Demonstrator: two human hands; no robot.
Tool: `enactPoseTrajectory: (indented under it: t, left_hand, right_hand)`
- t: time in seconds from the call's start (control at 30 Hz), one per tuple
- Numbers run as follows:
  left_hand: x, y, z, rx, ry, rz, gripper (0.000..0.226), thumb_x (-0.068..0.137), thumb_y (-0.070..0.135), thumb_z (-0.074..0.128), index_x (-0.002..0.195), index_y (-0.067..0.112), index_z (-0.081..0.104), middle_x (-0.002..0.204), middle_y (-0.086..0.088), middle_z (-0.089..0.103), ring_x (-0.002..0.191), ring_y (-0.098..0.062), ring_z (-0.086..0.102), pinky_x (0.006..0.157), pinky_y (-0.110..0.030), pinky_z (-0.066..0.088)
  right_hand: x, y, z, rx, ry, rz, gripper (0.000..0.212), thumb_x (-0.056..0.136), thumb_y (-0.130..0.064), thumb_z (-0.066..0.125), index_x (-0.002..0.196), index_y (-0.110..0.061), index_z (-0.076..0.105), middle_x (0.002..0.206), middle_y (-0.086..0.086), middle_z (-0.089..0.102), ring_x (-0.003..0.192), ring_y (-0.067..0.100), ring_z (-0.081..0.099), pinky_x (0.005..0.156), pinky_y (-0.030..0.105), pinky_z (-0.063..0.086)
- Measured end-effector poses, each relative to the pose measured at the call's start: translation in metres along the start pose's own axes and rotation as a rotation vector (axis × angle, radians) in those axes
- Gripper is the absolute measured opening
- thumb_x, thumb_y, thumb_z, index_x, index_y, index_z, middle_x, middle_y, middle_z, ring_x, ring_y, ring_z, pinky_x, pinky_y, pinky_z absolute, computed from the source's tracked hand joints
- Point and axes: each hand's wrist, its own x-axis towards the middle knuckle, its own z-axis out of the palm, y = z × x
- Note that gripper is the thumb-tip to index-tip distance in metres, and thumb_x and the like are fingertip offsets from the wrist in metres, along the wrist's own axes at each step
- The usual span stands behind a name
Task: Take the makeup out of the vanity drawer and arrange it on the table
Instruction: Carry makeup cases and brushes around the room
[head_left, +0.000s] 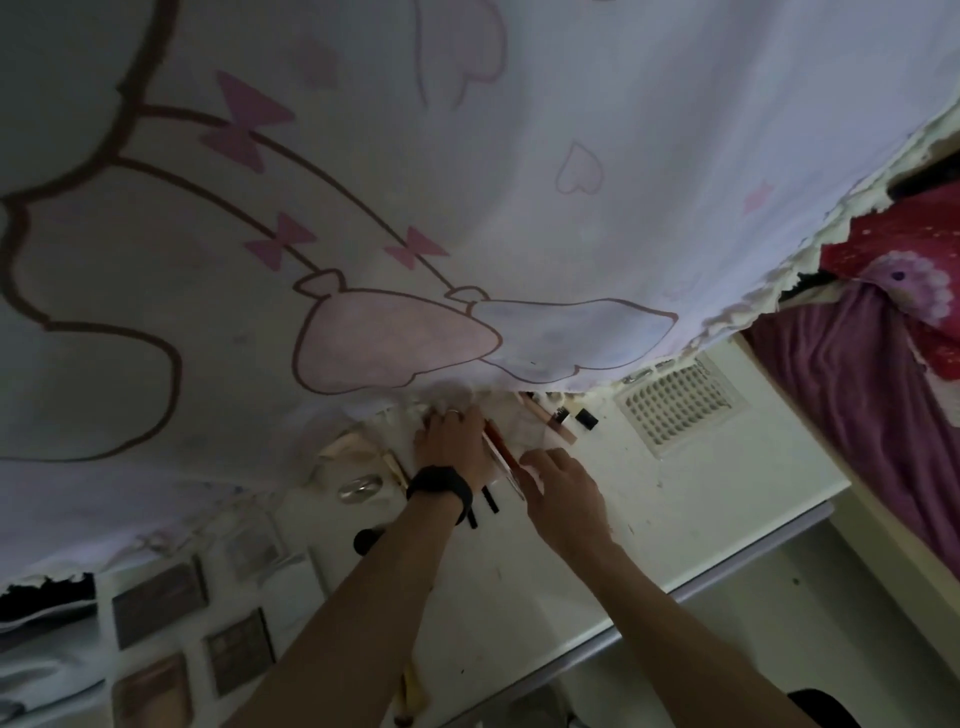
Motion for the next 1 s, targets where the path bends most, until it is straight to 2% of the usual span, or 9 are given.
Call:
enactPoseTrajectory:
  t: [0.07, 0.2, 0.33, 0.47, 0.63, 0.73, 0.8, 0.9, 1.0]
  left_hand:
    - [-0.003, -0.002, 0.003, 0.046, 0.022, 0.072, 0.034, 0.09, 0.029, 0.059, 0.123, 0.024, 0.049, 0.127, -0.009, 0.054, 0.122, -0.032, 0.047, 0.1, -0.046, 0.042]
    - [-0.004, -0.002, 0.009, 0.133, 0.067, 0.203, 0.034, 0.096, 0.025, 0.052, 0.129, 0.029, 0.049, 0.126, -0.008, 0.055, 0.12, -0.03, 0.049, 0.099, -0.046, 0.043]
    - [-0.007, -0.003, 0.013, 0.212, 0.074, 0.252, 0.033, 0.097, 0.025, 0.05, 0.13, 0.026, 0.054, 0.128, -0.008, 0.053, 0.118, -0.03, 0.048, 0.095, -0.045, 0.042]
    - [-0.008, -0.006, 0.015, 0.179, 0.063, 0.253, 0.037, 0.096, 0.027, 0.054, 0.133, 0.024, 0.052, 0.132, -0.006, 0.052, 0.122, -0.027, 0.047, 0.096, -0.042, 0.042]
    - [-0.012, -0.007, 0.012, 0.159, 0.05, 0.253, 0.035, 0.096, 0.029, 0.054, 0.13, 0.022, 0.054, 0.132, -0.005, 0.05, 0.122, -0.026, 0.046, 0.096, -0.041, 0.043]
    - [-0.016, -0.009, 0.008, 0.102, 0.049, 0.252, 0.034, 0.096, 0.025, 0.054, 0.13, 0.023, 0.055, 0.132, -0.005, 0.05, 0.122, -0.026, 0.047, 0.097, -0.041, 0.045]
    - [-0.021, -0.011, 0.003, 0.054, 0.069, 0.246, 0.034, 0.095, 0.023, 0.054, 0.128, 0.024, 0.057, 0.131, -0.004, 0.05, 0.122, -0.026, 0.048, 0.098, -0.041, 0.045]
    - [-0.031, -0.014, -0.01, -0.021, 0.116, 0.24, 0.033, 0.096, 0.024, 0.05, 0.129, 0.024, 0.057, 0.133, -0.004, 0.05, 0.122, -0.026, 0.048, 0.099, -0.042, 0.043]
    - [-0.047, -0.019, -0.026, -0.123, 0.197, 0.246, 0.032, 0.096, 0.024, 0.049, 0.125, 0.025, 0.061, 0.131, -0.003, 0.052, 0.12, -0.023, 0.05, 0.1, -0.039, 0.043]
  right_hand:
    - [-0.011, 0.007, 0.003, -0.013, 0.015, -0.002, 0.016, 0.1, -0.028, 0.058, 0.112, -0.024, 0.068, 0.112, -0.003, 0.067, 0.094, 0.016, 0.063, 0.077, 0.031, 0.056]
    - [-0.021, 0.009, 0.006, 0.005, 0.009, 0.047, 0.016, 0.097, -0.018, 0.06, 0.109, -0.023, 0.07, 0.106, -0.003, 0.068, 0.09, 0.017, 0.062, 0.076, 0.03, 0.055]
    - [-0.019, 0.0, 0.007, 0.018, -0.041, 0.093, 0.024, 0.097, -0.03, 0.059, 0.118, -0.023, 0.066, 0.114, -0.003, 0.064, 0.096, 0.02, 0.064, 0.079, 0.035, 0.056]
    - [-0.014, -0.009, 0.005, -0.074, -0.076, 0.126, 0.027, 0.098, -0.04, 0.056, 0.115, -0.02, 0.061, 0.107, 0.0, 0.058, 0.092, 0.023, 0.062, 0.069, 0.035, 0.052]
    - [-0.007, -0.02, 0.007, -0.253, -0.136, 0.134, 0.015, 0.097, -0.026, 0.055, 0.105, -0.014, 0.054, 0.097, 0.002, 0.054, 0.076, 0.019, 0.052, 0.06, 0.03, 0.039]
    - [-0.007, -0.023, 0.009, -0.299, -0.181, 0.206, 0.012, 0.095, -0.02, 0.054, 0.104, -0.012, 0.052, 0.088, 0.001, 0.043, 0.069, 0.016, 0.043, 0.06, 0.031, 0.038]
    - [-0.01, -0.023, 0.007, -0.319, -0.211, 0.218, 0.013, 0.095, -0.018, 0.052, 0.106, -0.011, 0.051, 0.088, 0.002, 0.04, 0.069, 0.018, 0.047, 0.061, 0.032, 0.04]
    - [-0.023, -0.019, 0.001, -0.308, -0.247, 0.197, 0.012, 0.099, -0.019, 0.045, 0.107, -0.01, 0.047, 0.092, 0.002, 0.039, 0.08, 0.025, 0.061, 0.063, 0.034, 0.04]
    - [-0.051, -0.011, -0.008, -0.14, -0.262, 0.248, 0.01, 0.104, -0.023, 0.042, 0.098, -0.015, 0.039, 0.091, 0.001, 0.048, 0.071, 0.018, 0.056, 0.06, 0.029, 0.041]
